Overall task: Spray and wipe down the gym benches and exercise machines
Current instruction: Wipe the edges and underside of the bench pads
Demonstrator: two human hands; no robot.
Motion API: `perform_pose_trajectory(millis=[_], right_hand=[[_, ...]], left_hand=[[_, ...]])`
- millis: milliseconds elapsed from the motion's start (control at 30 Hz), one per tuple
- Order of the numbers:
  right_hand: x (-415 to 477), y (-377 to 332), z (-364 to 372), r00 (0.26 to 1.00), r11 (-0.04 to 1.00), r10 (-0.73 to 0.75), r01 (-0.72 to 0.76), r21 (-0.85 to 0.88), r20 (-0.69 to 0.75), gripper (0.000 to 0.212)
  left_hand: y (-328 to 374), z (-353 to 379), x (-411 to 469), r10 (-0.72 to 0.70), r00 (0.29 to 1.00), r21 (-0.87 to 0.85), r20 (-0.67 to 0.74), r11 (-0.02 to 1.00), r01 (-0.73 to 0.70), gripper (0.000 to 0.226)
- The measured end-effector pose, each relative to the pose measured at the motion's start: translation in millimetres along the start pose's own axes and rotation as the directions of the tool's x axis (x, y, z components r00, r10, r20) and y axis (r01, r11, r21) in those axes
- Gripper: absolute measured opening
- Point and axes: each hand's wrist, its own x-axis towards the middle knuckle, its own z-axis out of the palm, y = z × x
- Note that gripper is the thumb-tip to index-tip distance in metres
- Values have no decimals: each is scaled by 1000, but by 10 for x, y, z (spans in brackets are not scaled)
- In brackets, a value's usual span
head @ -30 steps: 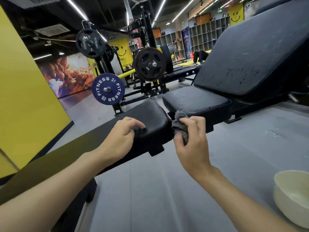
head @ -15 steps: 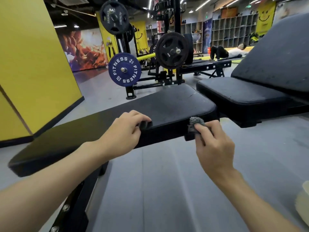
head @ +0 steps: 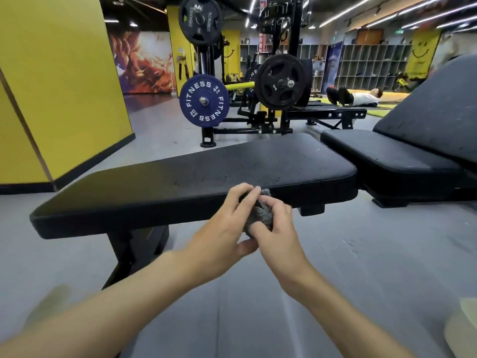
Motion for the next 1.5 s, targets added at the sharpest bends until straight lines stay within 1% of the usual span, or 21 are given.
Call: perform_pose_trajectory(millis=[33,100,200,300,333,400,433,500,533,600,633,733,800,933,1033,1100,1167,1267,1300,1433,1500], right_hand=[[-11,-35,-28,997,998,53,-54,14,62,41],[-7,-82,-127,989,997,78,-76,-23,125,54],[44,-117,-321,988,973,-2,37,-227,153,73],[89,-98,-420,985,907,-110,153,-392,131,71],[84,-65,-434,977,853,-193,215,-476,95,68],[75,-1,-443,917,662,-395,320,-678,48,70],[86,56,-446,882,529,-464,347,-774,78,72],[108,155,-474,844,228,-483,380,-896,235,74],[128,189,-473,829,118,-469,401,-909,305,73],[167,235,-441,811,11,-459,414,-910,363,72],[185,246,-422,810,15,-464,412,-911,359,73],[251,204,-394,827,104,-473,394,-913,303,76],[275,191,-390,825,83,-466,399,-913,319,75],[261,186,-255,813,-17,-436,422,-906,387,73],[264,161,-39,790,-79,-398,478,-875,467,78],[276,149,130,761,-105,-408,510,-854,504,74],[291,140,295,752,-71,-431,522,-850,498,68],[328,145,447,782,47,-472,483,-875,406,65],[327,154,438,785,59,-489,465,-883,380,64],[299,147,702,764,-14,-469,495,-869,443,66],[284,142,899,749,-45,-445,529,-847,491,70]], left_hand=[[-2,45,23,0,1000,-24,-21,1000,0,80],[-25,115,25,15,996,-16,-93,1000,-16,70],[-10,225,66,87,969,117,-232,991,-61,51],[25,252,242,220,932,269,-288,953,-141,37],[-6,244,287,284,918,328,-276,926,-188,33],[-167,207,275,390,892,436,-228,860,-264,24],[-274,169,205,395,893,459,-216,848,-264,23],[-446,87,25,336,898,444,-285,876,-187,25],[-480,64,-36,300,887,414,-352,900,-140,26],[-384,123,14,281,873,380,-399,917,-121,22],[-288,179,115,313,868,387,-386,909,-156,18],[-115,327,380,376,846,400,-379,890,-217,15],[-177,331,375,383,848,415,-366,883,-220,17],[-386,254,90,343,896,434,-282,879,-200,16],[-651,130,-255,250,909,418,-334,903,-95,16],[-718,79,-414,164,901,369,-402,930,-5,20],[-652,84,-375,151,884,318,-442,948,-3,21],[-553,71,-192,220,868,303,-446,949,-84,17],[-545,68,-158,240,869,314,-433,944,-103,18],[-869,-153,-505,195,910,337,-367,939,-65,23],[-1111,-277,-788,136,906,351,-400,936,15,20]])
